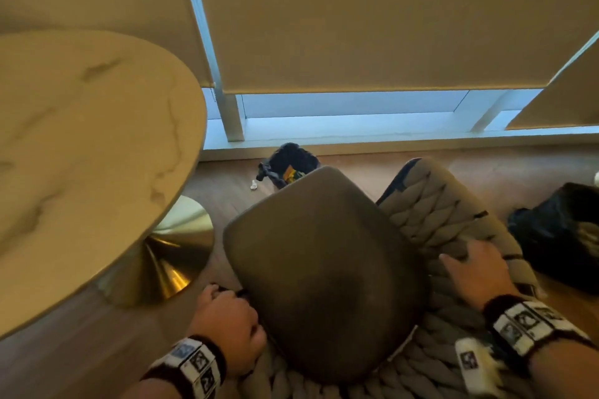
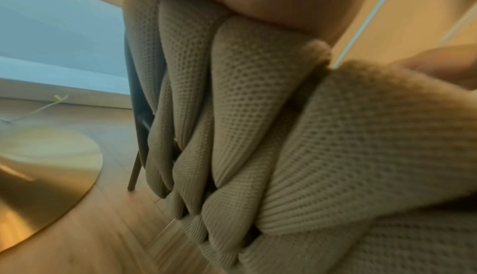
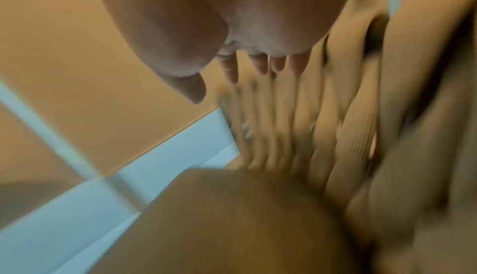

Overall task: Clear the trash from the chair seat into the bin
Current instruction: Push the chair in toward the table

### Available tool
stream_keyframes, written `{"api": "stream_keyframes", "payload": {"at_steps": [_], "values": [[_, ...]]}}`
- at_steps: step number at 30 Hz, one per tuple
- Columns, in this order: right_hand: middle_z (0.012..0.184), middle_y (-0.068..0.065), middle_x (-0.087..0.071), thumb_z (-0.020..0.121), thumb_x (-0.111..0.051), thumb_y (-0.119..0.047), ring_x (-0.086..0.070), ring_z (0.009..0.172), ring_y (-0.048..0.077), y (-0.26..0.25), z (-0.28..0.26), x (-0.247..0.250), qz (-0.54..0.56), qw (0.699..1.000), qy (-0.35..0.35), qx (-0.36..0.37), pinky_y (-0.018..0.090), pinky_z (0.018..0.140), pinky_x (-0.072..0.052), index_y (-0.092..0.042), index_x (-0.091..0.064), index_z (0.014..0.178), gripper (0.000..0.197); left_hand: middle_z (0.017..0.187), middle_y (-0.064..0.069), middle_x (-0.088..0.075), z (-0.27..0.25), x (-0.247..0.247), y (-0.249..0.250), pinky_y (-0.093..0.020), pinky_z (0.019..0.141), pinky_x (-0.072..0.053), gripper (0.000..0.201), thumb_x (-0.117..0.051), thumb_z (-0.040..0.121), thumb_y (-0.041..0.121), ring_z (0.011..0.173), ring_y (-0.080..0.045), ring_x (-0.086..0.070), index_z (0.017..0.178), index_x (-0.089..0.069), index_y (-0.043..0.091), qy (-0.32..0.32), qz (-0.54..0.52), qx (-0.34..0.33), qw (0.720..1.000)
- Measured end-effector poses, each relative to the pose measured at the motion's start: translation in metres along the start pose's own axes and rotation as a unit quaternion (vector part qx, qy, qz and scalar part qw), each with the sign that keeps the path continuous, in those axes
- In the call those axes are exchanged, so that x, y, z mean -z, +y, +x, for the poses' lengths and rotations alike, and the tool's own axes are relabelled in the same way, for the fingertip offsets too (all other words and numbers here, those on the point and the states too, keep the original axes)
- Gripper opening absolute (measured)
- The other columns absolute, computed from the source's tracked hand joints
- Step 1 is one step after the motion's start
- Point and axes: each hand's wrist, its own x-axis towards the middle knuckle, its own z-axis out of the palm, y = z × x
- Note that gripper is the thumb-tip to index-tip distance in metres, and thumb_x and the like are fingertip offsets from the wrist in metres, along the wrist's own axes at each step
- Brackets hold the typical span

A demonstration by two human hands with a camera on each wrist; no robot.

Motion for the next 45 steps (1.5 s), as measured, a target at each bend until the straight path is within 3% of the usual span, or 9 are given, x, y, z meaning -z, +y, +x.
{"api": "stream_keyframes", "payload": {"at_steps": [3,8,17,23,29,31,33,37,45], "values": [[0.145,0.026,-0.046,0.087,-0.065,-0.045,-0.048,0.127,0.048,0.018,0.059,0.027,-0.058,0.997,0.014,-0.047,0.057,0.105,-0.044,-0.011,-0.05,0.139,0.064,0.08,0.008,-0.065,0.002,-0.003,-0.008,-0.051,0.102,-0.022,0.055,-0.024,0.076,0.053,0.095,-0.017,-0.056,0.081,-0.069,0.022,0.017,0.024,-0.017,0.999],[0.138,0.034,-0.053,0.093,-0.068,-0.021,-0.053,0.123,0.048,0.023,0.1,0.028,-0.042,0.998,-0.027,-0.031,0.049,0.098,-0.045,0.002,-0.043,0.143,0.06,0.074,0.007,-0.066,0.006,-0.012,-0.008,-0.046,0.098,-0.027,0.051,-0.025,0.077,0.053,0.087,-0.013,-0.057,0.068,-0.065,0.023,0.075,0.024,-0.01,0.997],[0.148,0.03,-0.044,0.083,-0.075,-0.033,-0.047,0.131,0.047,0.046,0.112,0.015,-0.09,0.994,-0.054,0.019,0.057,0.106,-0.045,-0.009,-0.026,0.153,0.088,0.066,0.008,-0.064,-0.007,-0.019,-0.013,-0.042,0.094,-0.033,0.05,-0.031,0.077,0.052,0.079,-0.011,-0.057,0.062,-0.066,0.02,0.116,0.01,0.014,0.993],[0.156,0.021,-0.036,0.086,-0.072,-0.031,-0.043,0.135,0.043,0.008,0.043,0.001,-0.113,0.987,-0.076,0.084,0.051,0.109,-0.043,-0.017,-0.012,0.159,0.096,0.066,0.013,-0.055,-0.055,-0.036,-0.047,-0.037,0.103,-0.024,0.044,-0.034,0.083,0.052,0.071,0.006,-0.041,0.06,-0.058,0.024,0.063,0.005,0.053,0.997],[0.16,0.015,-0.026,0.09,-0.068,-0.029,-0.034,0.142,0.034,-0.043,-0.005,-0.021,-0.112,0.973,-0.124,0.16,0.043,0.112,-0.037,-0.016,-0.002,0.16,0.097,0.076,0.009,-0.061,-0.113,-0.08,-0.093,-0.039,0.106,-0.023,0.045,-0.032,0.076,0.06,0.082,-0.003,-0.049,0.057,-0.046,0.022,0.015,0.017,0.125,0.992],[0.161,0.012,-0.023,0.09,-0.068,-0.03,-0.033,0.142,0.033,-0.065,-0.014,-0.032,-0.107,0.965,-0.14,0.191,0.042,0.112,-0.037,-0.017,0.0,0.16,0.099,0.062,0.009,-0.049,-0.134,-0.098,-0.105,-0.044,0.099,-0.038,0.042,-0.044,0.066,0.061,0.077,-0.005,-0.059,0.048,-0.035,0.024,0.028,0.017,0.162,0.986],[0.16,0.01,-0.022,0.087,-0.067,-0.035,-0.034,0.141,0.033,-0.089,-0.019,-0.045,-0.106,0.959,-0.147,0.219,0.042,0.112,-0.039,-0.021,0.003,0.16,0.102,0.047,0.008,-0.034,-0.156,-0.123,-0.117,-0.04,0.079,-0.047,0.044,-0.057,0.05,0.056,0.057,-0.008,-0.062,0.042,-0.02,0.032,0.067,-0.028,0.188,0.979],[0.16,0.01,-0.02,0.085,-0.066,-0.038,-0.03,0.143,0.035,-0.139,-0.028,-0.07,-0.097,0.948,-0.152,0.261,0.046,0.116,-0.036,-0.024,0.003,0.16,0.103,0.045,0.009,-0.054,-0.186,-0.16,-0.154,-0.038,0.074,-0.04,0.028,-0.06,0.048,0.051,0.055,-0.014,-0.064,0.04,-0.05,0.026,0.048,-0.021,0.223,0.973],[0.161,0.013,-0.014,0.086,-0.062,-0.043,-0.03,0.142,0.039,-0.214,-0.046,-0.104,-0.106,0.944,-0.14,0.279,0.047,0.115,-0.036,-0.024,0.01,0.159,0.104,0.063,0.014,-0.062,-0.189,-0.171,-0.262,-0.042,0.087,-0.041,0.033,-0.053,0.068,0.058,0.072,-0.009,-0.061,0.06,-0.065,0.028,0.035,0.018,0.234,0.972]]}}
